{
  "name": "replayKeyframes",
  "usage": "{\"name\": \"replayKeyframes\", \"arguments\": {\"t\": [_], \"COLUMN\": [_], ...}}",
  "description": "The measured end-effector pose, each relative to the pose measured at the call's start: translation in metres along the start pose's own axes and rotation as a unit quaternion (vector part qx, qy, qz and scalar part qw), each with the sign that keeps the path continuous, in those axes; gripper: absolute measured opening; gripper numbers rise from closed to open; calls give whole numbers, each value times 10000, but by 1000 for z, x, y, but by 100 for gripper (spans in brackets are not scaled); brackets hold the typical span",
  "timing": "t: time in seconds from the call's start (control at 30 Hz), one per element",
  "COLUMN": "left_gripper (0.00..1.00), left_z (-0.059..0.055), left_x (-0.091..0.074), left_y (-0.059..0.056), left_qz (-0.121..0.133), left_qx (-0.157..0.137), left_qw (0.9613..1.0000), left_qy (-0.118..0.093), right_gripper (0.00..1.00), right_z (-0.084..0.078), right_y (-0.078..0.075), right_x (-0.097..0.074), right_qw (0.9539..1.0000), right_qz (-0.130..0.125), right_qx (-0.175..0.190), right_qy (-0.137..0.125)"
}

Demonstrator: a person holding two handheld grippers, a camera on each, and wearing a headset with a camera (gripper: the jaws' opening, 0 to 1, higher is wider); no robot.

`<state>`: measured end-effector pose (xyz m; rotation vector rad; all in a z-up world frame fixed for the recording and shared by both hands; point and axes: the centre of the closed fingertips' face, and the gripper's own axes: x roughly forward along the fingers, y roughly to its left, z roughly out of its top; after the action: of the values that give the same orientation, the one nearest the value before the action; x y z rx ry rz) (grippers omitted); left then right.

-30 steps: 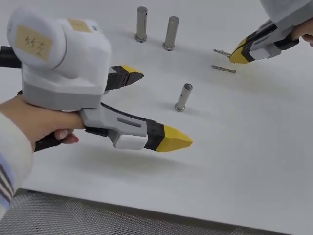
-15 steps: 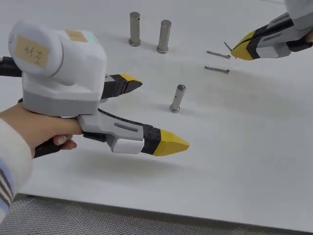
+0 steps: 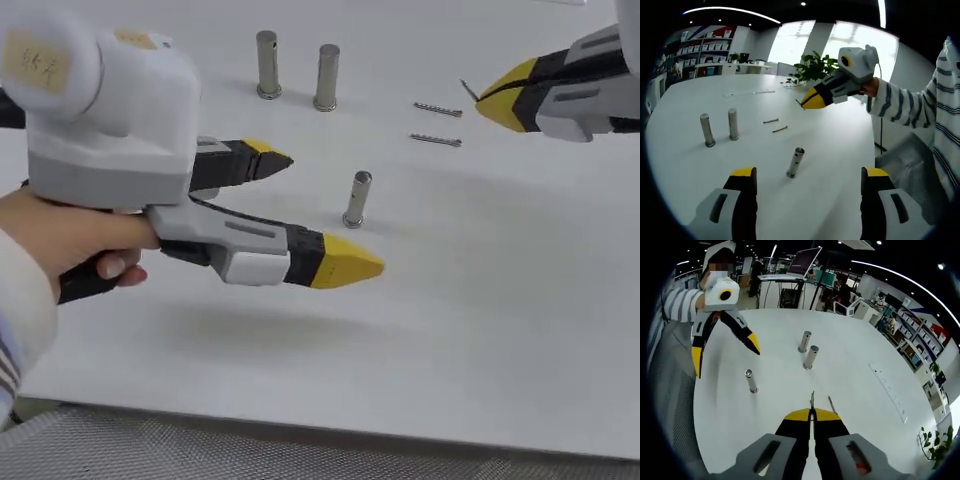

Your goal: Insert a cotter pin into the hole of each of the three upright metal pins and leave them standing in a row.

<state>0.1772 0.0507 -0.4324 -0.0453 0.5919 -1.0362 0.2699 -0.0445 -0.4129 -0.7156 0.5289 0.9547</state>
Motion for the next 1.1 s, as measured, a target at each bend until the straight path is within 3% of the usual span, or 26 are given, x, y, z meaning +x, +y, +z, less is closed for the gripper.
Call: {"name": "replayKeyframes", "arguments": {"t": [0.1,0.37,0.6,0.83,1.1], "left_gripper": [80,72,65,54,41], "left_z": [2,21,24,27,32], "left_x": [0,1,6,8,11], "left_y": [1,-3,-7,-11,-20], "left_qz": [9,-86,-178,-246,-470], "left_qx": [-37,-190,-297,-421,-689], "left_qw": [10000,9995,9992,9985,9961], "left_qy": [35,-248,-197,-236,-288], "right_gripper": [0,0,0,0,0], "right_z": [-1,1,7,8,15], "right_y": [6,27,41,58,82], "right_x": [-8,-25,-32,-32,-28], "right_qw": [9999,9993,9977,9968,9967], "right_qz": [-102,-301,-510,-573,-444], "right_qx": [-26,-38,-107,-266,-401], "right_qy": [-78,-235,-437,-490,-554]}}
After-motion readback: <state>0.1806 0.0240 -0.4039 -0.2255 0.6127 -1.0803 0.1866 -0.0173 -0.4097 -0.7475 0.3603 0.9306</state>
